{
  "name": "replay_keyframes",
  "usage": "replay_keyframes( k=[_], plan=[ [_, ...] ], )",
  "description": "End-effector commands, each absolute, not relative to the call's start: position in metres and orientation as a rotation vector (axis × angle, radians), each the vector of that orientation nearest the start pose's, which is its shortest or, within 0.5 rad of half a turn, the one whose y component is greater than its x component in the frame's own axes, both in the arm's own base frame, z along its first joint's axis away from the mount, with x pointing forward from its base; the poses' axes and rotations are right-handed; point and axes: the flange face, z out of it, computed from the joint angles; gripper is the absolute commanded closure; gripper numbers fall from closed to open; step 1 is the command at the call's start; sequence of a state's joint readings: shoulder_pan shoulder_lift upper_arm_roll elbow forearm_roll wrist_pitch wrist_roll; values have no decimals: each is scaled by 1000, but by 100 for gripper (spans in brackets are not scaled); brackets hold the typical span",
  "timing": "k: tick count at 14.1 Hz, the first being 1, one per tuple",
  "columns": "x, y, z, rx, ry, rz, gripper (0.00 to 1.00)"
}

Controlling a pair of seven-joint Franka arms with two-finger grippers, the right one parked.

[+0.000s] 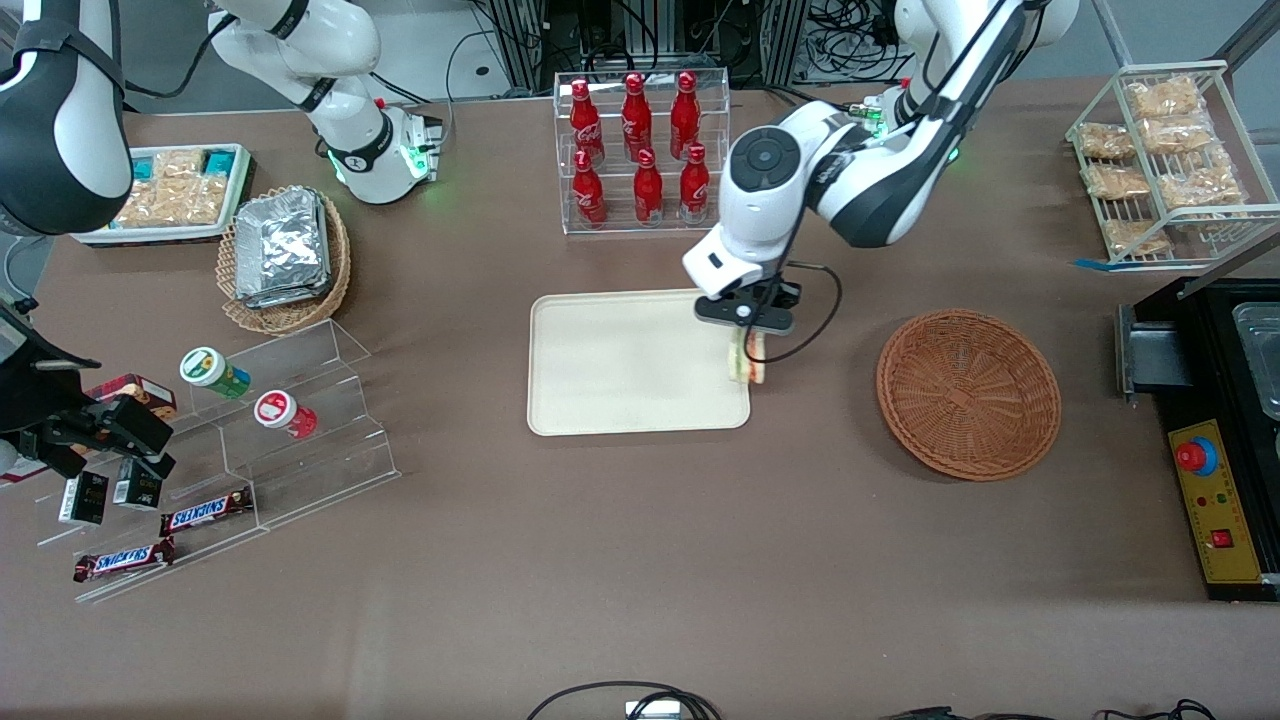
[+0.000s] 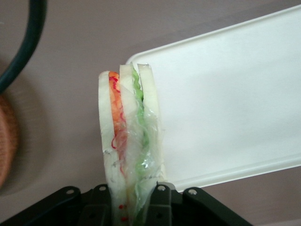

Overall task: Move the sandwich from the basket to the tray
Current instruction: 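Lift the sandwich and carry it over the cream tray, then lower the sandwich onto the tray and open the left gripper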

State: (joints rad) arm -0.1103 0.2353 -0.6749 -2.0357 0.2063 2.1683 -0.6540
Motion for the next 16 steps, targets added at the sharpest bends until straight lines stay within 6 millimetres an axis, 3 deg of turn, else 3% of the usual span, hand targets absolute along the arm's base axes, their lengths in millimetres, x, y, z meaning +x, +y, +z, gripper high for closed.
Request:
replay_keyframes(
  k=[1,3,5,7,11,12,14,16],
  plan=[
    [408,-425,317,-3071,337,26,100],
    [389,-445,289,-3052,311,3,100],
    [386,-450,265,-3057,283,3,100],
    [375,-459,248,-3040,311,-3,100],
    [375,-463,223,-3034,282,31,99],
    [375,-463,220,-3034,279,39,84],
    [375,-463,220,-3033,270,42,39],
    [375,-463,221,-3030,271,40,1]
  ],
)
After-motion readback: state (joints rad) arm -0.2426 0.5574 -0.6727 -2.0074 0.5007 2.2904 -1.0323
